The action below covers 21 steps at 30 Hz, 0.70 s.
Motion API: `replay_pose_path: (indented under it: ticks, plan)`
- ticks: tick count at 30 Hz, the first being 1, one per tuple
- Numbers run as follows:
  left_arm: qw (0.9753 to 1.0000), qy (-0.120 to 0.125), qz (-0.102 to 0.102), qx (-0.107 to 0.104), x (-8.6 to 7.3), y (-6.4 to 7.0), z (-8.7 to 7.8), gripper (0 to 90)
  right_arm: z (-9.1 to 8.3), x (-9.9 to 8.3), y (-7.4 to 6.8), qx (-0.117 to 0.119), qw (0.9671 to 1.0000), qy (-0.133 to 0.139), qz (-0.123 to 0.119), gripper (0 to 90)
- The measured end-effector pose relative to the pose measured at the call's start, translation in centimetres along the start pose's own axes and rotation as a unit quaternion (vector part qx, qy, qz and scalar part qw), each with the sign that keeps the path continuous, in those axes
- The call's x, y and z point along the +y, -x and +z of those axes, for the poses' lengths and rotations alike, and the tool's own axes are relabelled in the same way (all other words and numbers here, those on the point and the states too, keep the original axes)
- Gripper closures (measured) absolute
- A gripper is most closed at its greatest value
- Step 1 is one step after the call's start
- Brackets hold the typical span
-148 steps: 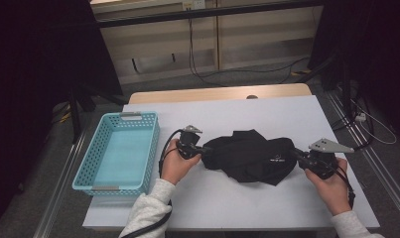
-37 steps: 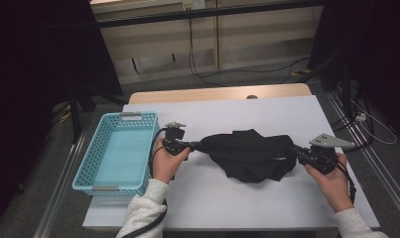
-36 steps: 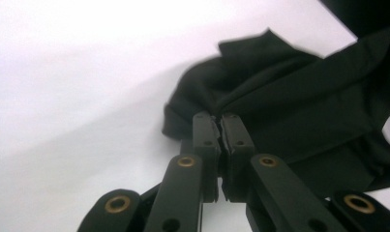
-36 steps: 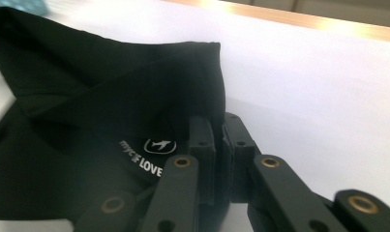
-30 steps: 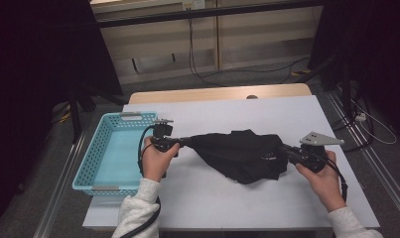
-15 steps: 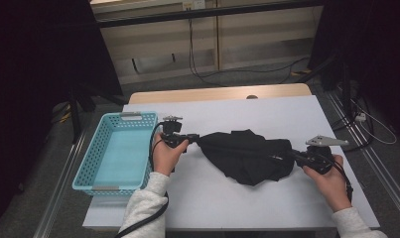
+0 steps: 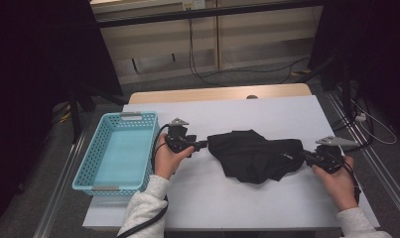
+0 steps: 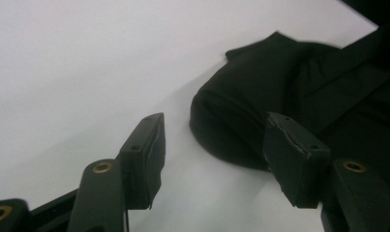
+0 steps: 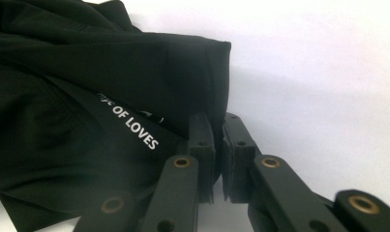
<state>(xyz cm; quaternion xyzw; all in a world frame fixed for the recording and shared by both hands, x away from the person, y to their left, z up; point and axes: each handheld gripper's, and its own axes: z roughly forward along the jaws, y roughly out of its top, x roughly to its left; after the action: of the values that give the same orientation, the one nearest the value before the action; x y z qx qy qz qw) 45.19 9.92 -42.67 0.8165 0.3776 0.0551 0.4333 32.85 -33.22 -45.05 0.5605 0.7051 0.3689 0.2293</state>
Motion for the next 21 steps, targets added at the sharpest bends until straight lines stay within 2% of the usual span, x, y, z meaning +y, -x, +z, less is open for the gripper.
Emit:
replay_pose_path:
  ticks: [2, 5, 8, 10, 12, 17, 18, 19, 21]
  plan:
    - [0.9999, -0.009, 0.013, 0.002, -0.2, 0.0, 0.3, 39.6, -0.1, 0.0, 0.0, 0.002, 1.0000, 0.004, -0.004, 84.4]
    - [0.9992, -0.022, 0.029, 0.018, -0.6, -0.1, 1.1, 37.3, -0.1, 0.1, -0.2, 0.001, 1.0000, 0.005, -0.008, 84.4]
    - [0.9990, -0.030, 0.029, 0.014, -0.9, -0.4, 2.1, 32.3, 0.0, 0.1, -0.3, 0.004, 0.9999, 0.009, -0.013, 84.3]
    - [0.9992, -0.021, 0.032, 0.008, -0.9, -0.4, 2.6, 30.7, -0.1, 0.2, -0.4, 0.005, 0.9998, 0.011, -0.012, 84.3]
    - [0.9984, -0.019, 0.053, -0.001, -0.5, -0.3, 3.0, 27.0, -0.1, 0.2, -0.4, 0.008, 0.9998, 0.016, -0.012, 84.3]
    - [0.9977, 0.012, 0.066, -0.006, 0.3, -0.1, 4.2, 26.6, 0.0, 0.3, -0.5, 0.015, 0.9997, 0.017, -0.012, 84.2]
    - [0.9973, 0.010, 0.072, -0.009, 0.5, -0.1, 4.5, 27.6, 0.0, 0.3, -0.6, 0.017, 0.9997, 0.017, -0.012, 84.2]
    - [0.9975, 0.018, 0.067, -0.012, 0.6, -0.1, 4.8, 28.4, 0.1, 0.3, -0.6, 0.018, 0.9996, 0.017, -0.012, 84.3]
    - [0.9978, 0.023, 0.055, -0.031, 0.8, -0.1, 5.5, 31.2, 0.1, 0.3, -0.7, 0.021, 0.9996, 0.014, -0.013, 84.2]
